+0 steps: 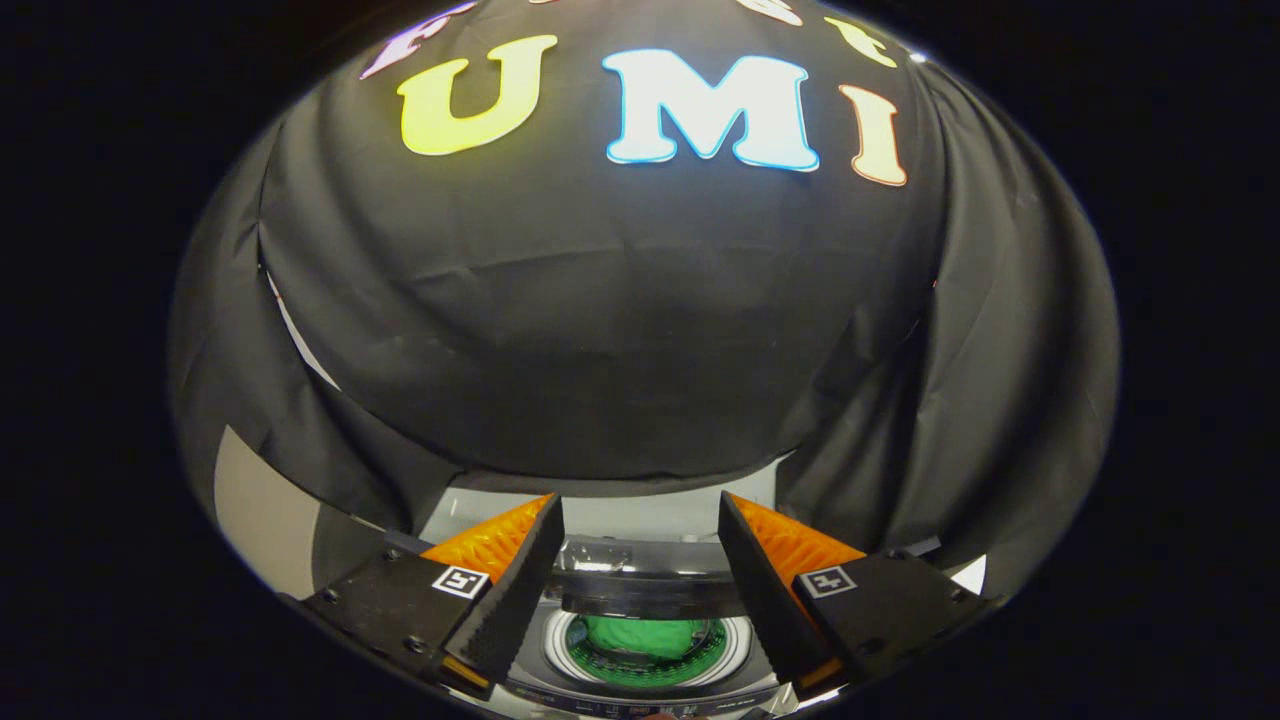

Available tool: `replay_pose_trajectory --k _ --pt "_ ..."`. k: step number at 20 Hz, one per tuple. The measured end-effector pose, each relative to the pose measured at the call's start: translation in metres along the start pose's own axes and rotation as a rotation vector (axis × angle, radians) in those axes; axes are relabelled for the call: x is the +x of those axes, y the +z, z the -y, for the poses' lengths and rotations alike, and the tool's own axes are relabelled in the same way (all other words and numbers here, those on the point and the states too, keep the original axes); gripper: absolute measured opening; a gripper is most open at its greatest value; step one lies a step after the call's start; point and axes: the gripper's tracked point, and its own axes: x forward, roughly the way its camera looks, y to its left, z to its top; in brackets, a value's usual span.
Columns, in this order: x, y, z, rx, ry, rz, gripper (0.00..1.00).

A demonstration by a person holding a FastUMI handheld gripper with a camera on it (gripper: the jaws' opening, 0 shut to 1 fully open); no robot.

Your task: Put the clothes into the washing machine and then close the washing machine lid.

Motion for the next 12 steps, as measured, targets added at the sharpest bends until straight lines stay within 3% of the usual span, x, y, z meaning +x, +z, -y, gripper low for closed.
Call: replay_pose_trajectory --k 8,12 --pt "0.016 -0.028 0.010 0.036 -0.003 -0.087 0.97" --pt "0.011 -0.032 0.007 0.064 0.021 -0.038 0.96"
